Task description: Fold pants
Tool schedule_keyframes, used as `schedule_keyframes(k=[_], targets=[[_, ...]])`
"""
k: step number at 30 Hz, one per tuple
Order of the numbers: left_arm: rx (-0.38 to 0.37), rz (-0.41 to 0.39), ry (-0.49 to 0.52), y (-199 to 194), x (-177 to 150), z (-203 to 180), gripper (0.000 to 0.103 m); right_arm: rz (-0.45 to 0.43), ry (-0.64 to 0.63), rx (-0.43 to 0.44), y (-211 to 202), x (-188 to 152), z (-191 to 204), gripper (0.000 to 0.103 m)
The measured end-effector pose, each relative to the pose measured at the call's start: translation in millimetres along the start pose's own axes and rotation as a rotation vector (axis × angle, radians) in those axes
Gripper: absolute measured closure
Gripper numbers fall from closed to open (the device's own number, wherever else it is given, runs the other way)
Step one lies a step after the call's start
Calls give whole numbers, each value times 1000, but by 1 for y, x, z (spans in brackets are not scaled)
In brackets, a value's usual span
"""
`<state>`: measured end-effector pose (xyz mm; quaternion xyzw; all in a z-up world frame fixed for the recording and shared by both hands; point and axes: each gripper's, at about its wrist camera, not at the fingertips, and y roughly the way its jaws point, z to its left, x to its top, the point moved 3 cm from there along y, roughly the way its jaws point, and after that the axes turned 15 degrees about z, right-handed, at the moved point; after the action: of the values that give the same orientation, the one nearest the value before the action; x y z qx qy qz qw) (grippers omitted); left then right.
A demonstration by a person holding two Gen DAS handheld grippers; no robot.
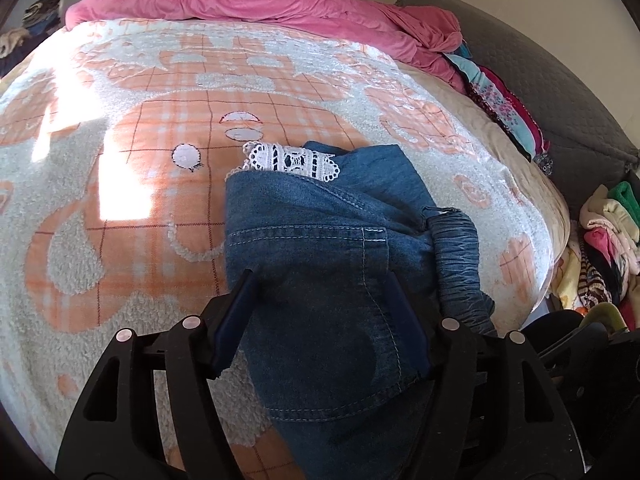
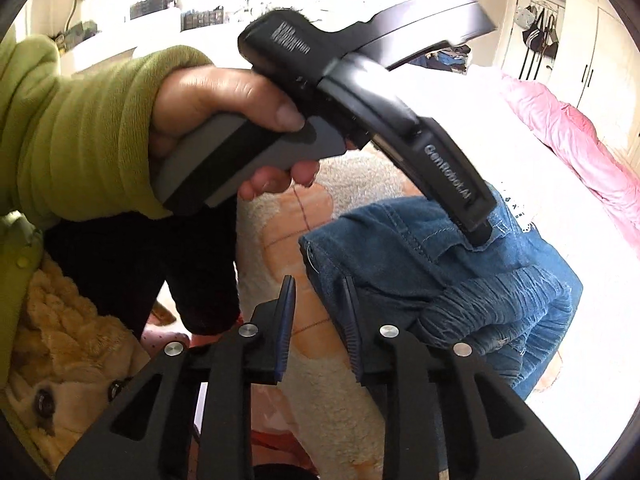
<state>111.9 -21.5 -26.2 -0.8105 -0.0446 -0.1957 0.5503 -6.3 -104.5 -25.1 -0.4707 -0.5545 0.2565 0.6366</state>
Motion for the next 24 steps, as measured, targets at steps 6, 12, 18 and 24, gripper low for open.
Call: schedule_keyframes(k=[6,12,18,24], targets=[[6,-3,-2,-2,0,1,41,-64,5,53,-12,3,0,70],[30,-23,-13,-10,-2,3,39,-92,-2,59,-21,5,3,63],[57,-54,-10,-21,-4,0,34,-123,2,48,-30,3,3,60],[75,-86,-20,-35,-8,-3,28,-169,24,47,-40,1,-1,59]])
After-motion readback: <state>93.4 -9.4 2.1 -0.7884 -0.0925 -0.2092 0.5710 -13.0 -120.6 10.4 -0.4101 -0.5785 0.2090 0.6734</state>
